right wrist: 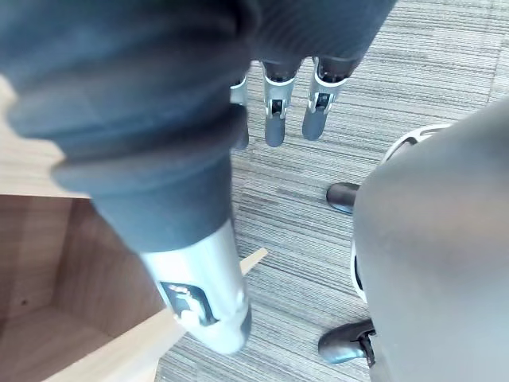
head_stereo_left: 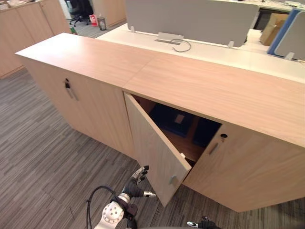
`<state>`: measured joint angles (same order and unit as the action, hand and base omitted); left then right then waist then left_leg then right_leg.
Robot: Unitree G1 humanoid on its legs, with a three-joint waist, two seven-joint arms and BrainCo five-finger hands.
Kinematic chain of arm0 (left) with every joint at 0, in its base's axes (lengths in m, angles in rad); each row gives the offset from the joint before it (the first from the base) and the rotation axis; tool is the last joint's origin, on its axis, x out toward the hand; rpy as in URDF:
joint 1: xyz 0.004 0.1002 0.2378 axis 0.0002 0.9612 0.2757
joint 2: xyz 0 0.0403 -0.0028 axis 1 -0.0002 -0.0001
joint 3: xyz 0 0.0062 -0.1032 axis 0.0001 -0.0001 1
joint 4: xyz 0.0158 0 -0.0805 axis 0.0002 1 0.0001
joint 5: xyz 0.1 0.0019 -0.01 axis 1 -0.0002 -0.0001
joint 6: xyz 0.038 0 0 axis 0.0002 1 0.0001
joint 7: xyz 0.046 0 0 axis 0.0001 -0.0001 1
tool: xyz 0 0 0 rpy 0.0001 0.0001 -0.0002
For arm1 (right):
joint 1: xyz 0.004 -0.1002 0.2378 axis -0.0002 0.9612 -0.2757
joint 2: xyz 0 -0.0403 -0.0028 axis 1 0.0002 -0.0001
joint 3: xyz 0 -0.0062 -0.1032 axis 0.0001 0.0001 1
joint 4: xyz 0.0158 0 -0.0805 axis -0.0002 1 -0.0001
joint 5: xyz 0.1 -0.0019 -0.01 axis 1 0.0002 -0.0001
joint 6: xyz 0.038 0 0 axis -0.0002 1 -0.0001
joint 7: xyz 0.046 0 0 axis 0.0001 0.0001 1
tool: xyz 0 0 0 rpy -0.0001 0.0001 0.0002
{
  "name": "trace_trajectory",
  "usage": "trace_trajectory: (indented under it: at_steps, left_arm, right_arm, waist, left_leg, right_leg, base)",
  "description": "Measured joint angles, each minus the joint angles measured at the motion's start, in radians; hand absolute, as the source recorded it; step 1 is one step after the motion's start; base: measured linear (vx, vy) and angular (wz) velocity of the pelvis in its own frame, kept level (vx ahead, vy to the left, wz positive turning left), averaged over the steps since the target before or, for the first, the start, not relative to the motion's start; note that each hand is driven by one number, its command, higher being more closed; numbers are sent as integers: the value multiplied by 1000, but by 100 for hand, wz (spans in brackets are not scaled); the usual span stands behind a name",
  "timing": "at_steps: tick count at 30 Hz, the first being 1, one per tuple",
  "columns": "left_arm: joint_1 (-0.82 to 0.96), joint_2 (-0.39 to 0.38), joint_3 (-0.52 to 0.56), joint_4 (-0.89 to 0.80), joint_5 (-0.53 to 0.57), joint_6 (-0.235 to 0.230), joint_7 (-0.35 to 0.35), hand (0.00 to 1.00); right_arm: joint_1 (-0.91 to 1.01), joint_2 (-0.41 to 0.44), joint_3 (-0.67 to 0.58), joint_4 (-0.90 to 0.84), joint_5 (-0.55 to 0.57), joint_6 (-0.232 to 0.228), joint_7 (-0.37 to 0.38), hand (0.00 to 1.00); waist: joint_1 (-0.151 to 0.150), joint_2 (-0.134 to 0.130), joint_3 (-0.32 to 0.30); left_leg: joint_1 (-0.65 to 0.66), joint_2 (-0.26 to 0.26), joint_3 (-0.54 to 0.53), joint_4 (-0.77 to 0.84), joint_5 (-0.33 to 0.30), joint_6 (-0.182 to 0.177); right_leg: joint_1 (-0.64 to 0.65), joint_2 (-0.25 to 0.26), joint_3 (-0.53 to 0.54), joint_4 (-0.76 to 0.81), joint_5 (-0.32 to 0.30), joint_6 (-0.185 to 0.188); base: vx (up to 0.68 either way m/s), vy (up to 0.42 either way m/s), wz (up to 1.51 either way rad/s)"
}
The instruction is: Walk over to the cabinet, pick up the folder, carry it to the office cabinet, place the folder inside the office cabinet, then close the office cabinet door
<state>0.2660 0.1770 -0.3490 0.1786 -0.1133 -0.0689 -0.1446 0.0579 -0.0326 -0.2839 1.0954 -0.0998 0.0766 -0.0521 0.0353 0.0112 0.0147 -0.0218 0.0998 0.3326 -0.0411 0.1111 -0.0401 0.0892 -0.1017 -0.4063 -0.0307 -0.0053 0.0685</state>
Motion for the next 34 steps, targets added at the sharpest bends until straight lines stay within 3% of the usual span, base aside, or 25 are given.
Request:
trace_trajectory:
  at_steps: [4, 8, 11, 13, 15, 16, 19, 23, 27, 30, 34]
  left_arm:
    - [-48, -75, 84, 166, -158, 20, -1, 0]
    - [-69, -139, 273, 358, -198, 28, 83, 0]
    - [-63, -138, 445, 529, -170, 17, 191, 0]
    - [-64, -122, 553, 642, -195, 19, 205, 0]
    - [-64, -108, 642, 749, -262, 24, 204, 0]
    - [-65, -109, 673, 799, -283, 28, 203, 0]
    - [-66, -121, 699, 856, -254, 40, 195, 0]
    - [-49, -177, 817, 882, -194, 43, 169, 0]
    - [-34, -192, 848, 882, -179, 43, 158, 0]
    - [-51, -183, 821, 868, -90, 41, 167, 0]
    - [-93, -150, 695, 838, 9, 40, 179, 0]
  right_arm:
    - [-15, -1, -54, -1, 3, -1, -5, 0]
    - [-13, 9, -87, 0, 15, -1, -32, 0]
    - [-8, 20, -123, 1, 51, -8, -58, 0]
    - [-5, 23, -160, 4, 69, -11, -61, 0]
    - [-9, 20, -201, 23, 76, -12, -57, 0]
    - [-14, 12, -224, 30, 78, -11, -51, 0]
    - [-26, 3, -255, 46, 76, -9, -41, 0]
    - [-23, 18, -321, 36, 77, -3, -34, 0]
    - [-14, 34, -298, 6, 79, 1, -28, 0]
    - [4, 27, -182, -15, 79, 1, -27, 0]
    - [5, 23, -145, -25, 79, 1, -23, 0]
  waist:
    - [-14, 24, 39]
    - [-20, 25, 40]
    - [-16, 30, 50]
    - [-16, 31, 55]
    - [-5, 34, 60]
    - [-3, 37, 69]
    - [5, 37, 82]
    - [9, 33, 71]
    - [10, 24, 50]
    - [9, 17, 21]
    - [10, 15, 22]
  left_leg:
    - [-83, 94, 10, 328, -181, -12]
    - [-78, 145, 19, 414, -235, -24]
    - [-54, 190, 55, 457, -264, -38]
    - [-41, 208, 62, 488, -281, -43]
    - [-45, 183, -67, 491, -291, -54]
    - [-43, 148, -187, 463, -314, -72]
    - [-28, 42, -317, 427, -341, -57]
    - [-29, 14, -294, 422, -347, -34]
    - [5, -10, -252, 331, -311, -9]
    - [48, -32, -230, 211, -258, -6]
    - [80, -28, -227, 171, -245, -10]
  right_leg:
    - [39, 30, 36, 6, -3, -6]
    - [66, 58, 68, 13, -12, -17]
    - [76, 81, 115, 22, -16, -23]
    - [80, 95, 146, 22, -16, -28]
    - [65, 105, 195, 26, -10, -38]
    - [48, 106, 223, 32, -4, -39]
    - [26, 83, 273, 30, 3, -26]
    - [11, 56, 299, 14, 22, -12]
    - [-13, 25, 312, 18, 29, -2]
    - [-20, 6, 307, 1, 29, -1]
    - [-9, 11, 300, 0, 30, -1]
  base:
    - [-30, -61, -34]
    - [-25, -24, -22]
    - [-14, -3, -42]
    - [-16, 17, -53]
    - [-33, 44, -64]
    - [-32, 70, -60]
    - [-26, 153, -49]
    - [24, 126, -23]
    - [89, 35, -23]
    - [140, 10, -7]
    - [77, 1, -2]
